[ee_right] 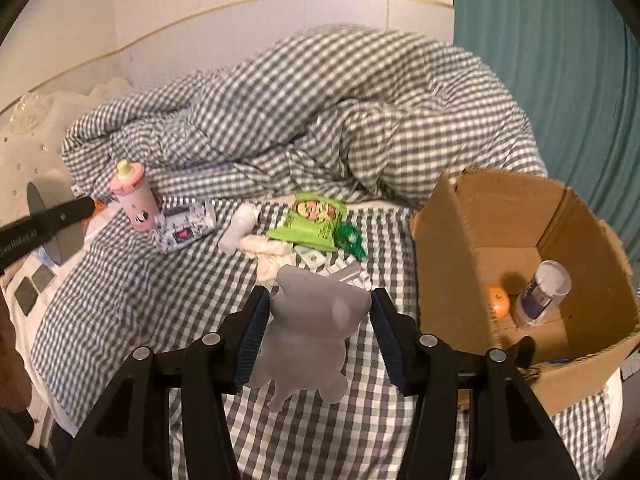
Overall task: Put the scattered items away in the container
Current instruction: 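Carry the tape roll and bear figurine over the cardboard box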
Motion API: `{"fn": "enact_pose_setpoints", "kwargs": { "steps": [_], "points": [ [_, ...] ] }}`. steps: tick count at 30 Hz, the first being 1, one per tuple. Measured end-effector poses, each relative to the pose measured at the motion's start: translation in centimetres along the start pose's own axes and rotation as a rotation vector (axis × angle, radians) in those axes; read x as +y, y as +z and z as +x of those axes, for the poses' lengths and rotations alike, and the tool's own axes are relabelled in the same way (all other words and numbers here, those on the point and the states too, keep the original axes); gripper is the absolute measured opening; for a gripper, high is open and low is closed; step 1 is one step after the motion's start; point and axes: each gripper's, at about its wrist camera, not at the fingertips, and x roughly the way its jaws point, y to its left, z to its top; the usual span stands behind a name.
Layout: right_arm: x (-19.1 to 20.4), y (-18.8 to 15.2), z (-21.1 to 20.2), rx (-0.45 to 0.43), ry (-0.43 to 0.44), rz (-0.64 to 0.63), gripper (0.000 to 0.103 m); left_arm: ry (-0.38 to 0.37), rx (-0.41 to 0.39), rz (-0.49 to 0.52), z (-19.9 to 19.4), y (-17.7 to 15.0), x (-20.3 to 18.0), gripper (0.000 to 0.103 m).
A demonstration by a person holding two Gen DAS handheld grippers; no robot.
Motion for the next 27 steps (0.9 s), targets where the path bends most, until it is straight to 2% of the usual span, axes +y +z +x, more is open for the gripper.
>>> {"fn": "enact_pose_setpoints", "kwargs": {
  "steps": [15,27],
  "points": [
    [-2.7,1.7,-9.5,-0.159,-0.047,0.001,0.052,-0.065,-0.080,0.094,-7.2,-0.1,-7.0,0.003],
    [-7.2,1.6,-14.7,-0.226,-0.120,0.034,0.052,-0.150,-0.100,0.156,-9.6,-0.3,-13.0,0.003]
  ]
}}
